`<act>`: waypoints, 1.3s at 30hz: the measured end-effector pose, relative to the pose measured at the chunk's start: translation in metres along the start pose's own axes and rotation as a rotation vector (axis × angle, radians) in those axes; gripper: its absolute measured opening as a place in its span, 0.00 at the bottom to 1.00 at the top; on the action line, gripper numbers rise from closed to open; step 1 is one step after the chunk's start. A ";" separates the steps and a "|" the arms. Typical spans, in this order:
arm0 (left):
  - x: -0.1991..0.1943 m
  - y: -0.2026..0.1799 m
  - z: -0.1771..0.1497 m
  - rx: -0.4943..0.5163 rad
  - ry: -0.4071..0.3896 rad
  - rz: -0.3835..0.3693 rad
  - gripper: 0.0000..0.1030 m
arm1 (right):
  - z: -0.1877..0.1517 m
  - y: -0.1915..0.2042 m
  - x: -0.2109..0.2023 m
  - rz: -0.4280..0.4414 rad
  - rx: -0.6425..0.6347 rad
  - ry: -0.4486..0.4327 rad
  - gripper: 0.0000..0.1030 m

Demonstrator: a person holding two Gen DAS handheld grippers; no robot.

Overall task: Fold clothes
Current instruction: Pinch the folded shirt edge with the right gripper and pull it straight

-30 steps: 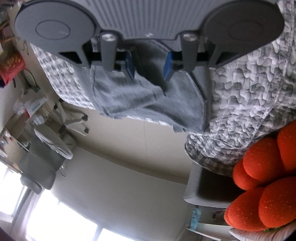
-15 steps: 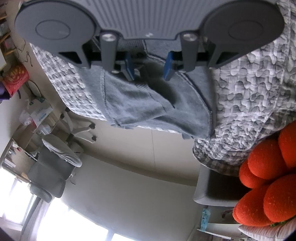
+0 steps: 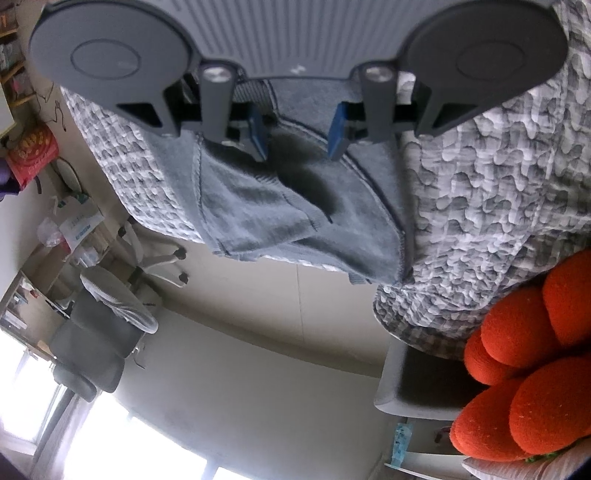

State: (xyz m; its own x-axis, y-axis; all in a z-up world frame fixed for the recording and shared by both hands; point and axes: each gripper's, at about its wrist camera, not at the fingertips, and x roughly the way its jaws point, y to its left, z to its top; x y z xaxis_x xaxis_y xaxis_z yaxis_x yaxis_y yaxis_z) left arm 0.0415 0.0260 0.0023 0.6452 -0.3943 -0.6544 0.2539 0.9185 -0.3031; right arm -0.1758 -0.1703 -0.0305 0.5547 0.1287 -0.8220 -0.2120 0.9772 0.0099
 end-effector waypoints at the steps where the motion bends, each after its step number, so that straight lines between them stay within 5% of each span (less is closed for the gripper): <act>1: -0.001 0.000 0.000 0.002 0.000 -0.001 0.36 | -0.003 0.005 0.010 -0.014 -0.024 0.036 0.23; 2: -0.002 0.000 0.000 0.002 0.000 -0.001 0.36 | -0.006 0.006 0.013 -0.030 -0.040 0.051 0.03; 8: -0.004 0.009 0.001 -0.017 0.002 0.009 0.36 | -0.012 -0.003 0.003 -0.099 -0.030 0.027 0.03; 13: -0.004 0.011 0.000 -0.023 0.014 0.006 0.36 | -0.009 0.017 0.000 -0.065 -0.076 -0.012 0.22; 15: -0.004 0.011 -0.001 -0.018 0.017 0.009 0.37 | -0.006 0.026 -0.010 -0.009 -0.062 -0.069 0.48; 18: -0.002 0.013 0.000 -0.024 0.026 0.013 0.37 | -0.010 0.046 -0.006 0.109 -0.065 -0.041 0.48; 20: -0.002 0.014 0.000 -0.027 0.028 0.013 0.37 | -0.016 0.058 0.006 0.136 -0.080 -0.006 0.41; 21: -0.003 0.015 0.000 -0.026 0.027 0.011 0.37 | -0.018 0.060 0.010 0.132 -0.077 0.007 0.21; 22: -0.004 0.015 -0.001 -0.023 0.026 0.009 0.37 | -0.019 0.061 0.013 0.128 -0.072 0.018 0.11; 24: -0.005 0.016 -0.001 -0.020 0.023 0.009 0.37 | -0.021 0.061 0.014 0.126 -0.054 0.030 0.07; 31: -0.006 0.021 0.000 -0.025 0.030 0.025 0.37 | -0.029 0.040 0.006 0.228 0.124 0.076 0.06; 39: -0.006 0.021 -0.003 -0.005 0.043 0.041 0.39 | -0.034 0.049 0.014 0.237 0.122 0.120 0.07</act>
State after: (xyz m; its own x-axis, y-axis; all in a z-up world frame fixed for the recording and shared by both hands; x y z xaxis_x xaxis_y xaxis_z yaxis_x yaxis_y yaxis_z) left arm 0.0410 0.0480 -0.0018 0.6235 -0.3573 -0.6954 0.2239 0.9338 -0.2791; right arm -0.2055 -0.1267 -0.0613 0.4004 0.3416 -0.8503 -0.2217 0.9364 0.2718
